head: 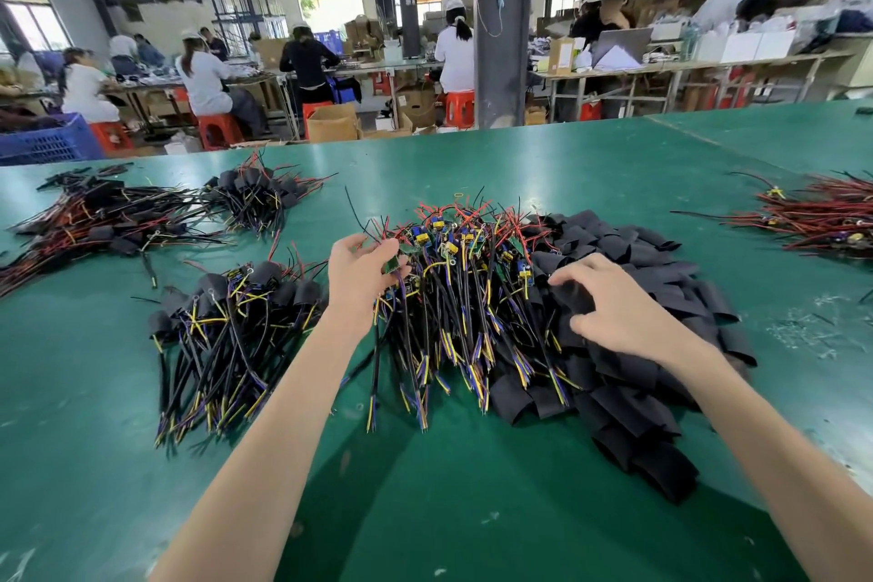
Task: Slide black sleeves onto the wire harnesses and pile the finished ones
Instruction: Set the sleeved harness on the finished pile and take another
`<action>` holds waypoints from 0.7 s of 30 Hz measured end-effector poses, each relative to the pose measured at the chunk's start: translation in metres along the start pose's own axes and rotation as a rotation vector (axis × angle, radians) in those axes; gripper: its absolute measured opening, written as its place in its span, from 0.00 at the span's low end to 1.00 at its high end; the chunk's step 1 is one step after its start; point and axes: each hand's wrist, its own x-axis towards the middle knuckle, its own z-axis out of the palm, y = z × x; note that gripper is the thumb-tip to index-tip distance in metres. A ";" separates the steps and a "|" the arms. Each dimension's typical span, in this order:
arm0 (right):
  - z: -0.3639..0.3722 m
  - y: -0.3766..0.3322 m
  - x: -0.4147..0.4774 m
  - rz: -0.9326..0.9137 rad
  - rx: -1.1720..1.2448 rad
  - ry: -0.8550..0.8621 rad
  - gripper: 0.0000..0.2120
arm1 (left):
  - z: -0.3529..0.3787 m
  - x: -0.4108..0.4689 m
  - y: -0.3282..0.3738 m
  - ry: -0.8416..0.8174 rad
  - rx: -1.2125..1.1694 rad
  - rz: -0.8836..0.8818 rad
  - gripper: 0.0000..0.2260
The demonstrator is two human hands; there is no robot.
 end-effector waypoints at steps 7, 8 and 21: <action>0.006 -0.003 0.001 0.007 0.049 0.069 0.20 | 0.010 -0.016 0.021 -0.129 -0.084 -0.029 0.06; 0.006 -0.003 0.001 -0.006 0.062 0.096 0.19 | 0.012 -0.020 0.025 -0.142 -0.093 -0.007 0.06; 0.007 -0.013 -0.004 -0.096 0.185 0.271 0.19 | 0.000 -0.052 0.071 -0.204 1.321 1.014 0.10</action>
